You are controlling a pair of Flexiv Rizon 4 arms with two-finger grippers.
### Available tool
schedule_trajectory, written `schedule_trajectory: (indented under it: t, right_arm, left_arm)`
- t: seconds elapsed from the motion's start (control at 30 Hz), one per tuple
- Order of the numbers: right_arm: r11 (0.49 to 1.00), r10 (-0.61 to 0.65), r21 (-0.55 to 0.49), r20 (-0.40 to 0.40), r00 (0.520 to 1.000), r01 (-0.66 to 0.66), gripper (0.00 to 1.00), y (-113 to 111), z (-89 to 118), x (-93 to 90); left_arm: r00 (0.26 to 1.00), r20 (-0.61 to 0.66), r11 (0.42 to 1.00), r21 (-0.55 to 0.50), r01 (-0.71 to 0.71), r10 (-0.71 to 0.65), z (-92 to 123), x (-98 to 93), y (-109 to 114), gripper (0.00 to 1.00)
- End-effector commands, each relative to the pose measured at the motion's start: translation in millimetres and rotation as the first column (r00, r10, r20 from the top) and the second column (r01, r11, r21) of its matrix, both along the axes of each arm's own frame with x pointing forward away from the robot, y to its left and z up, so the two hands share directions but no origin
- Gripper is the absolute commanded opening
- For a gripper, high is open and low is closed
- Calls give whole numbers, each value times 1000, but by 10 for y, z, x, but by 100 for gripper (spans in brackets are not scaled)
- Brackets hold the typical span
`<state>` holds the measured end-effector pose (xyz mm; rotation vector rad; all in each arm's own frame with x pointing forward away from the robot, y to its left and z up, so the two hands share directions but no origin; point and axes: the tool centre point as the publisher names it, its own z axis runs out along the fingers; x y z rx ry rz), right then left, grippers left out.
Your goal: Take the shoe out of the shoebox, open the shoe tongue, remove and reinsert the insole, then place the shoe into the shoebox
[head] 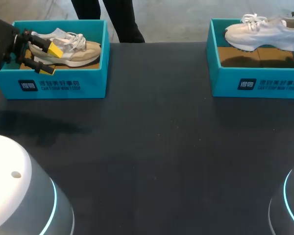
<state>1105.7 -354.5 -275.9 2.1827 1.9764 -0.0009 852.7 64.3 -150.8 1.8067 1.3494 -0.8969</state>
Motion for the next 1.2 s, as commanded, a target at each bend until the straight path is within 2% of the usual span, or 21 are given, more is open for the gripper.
schedule_trajectory:
  t: [0.03,0.4,0.73,0.93,1.2]
  right_arm:
    - [1000,8,4,-13,1000,-8,0,-18,-96,96]
    - [1000,21,-2,-39,999,-21,0,-26,-320,116]
    - [999,49,-7,-27,998,-49,0,-15,-554,35]
    - [998,57,-4,-29,998,-57,0,-16,-594,3]
    - [999,50,12,-33,998,-50,0,19,-640,-186]
  left_arm:
    - [1000,2,1000,0,0,0,-5,-1,-1,100]
    - [1000,2,1000,0,0,0,-5,-1,-1,100]
    - [1000,2,1000,0,0,0,-5,-1,-1,100]
    - [1000,2,1000,0,0,0,-5,-1,-1,100]
    - [1000,2,1000,0,0,0,-5,-1,-1,100]
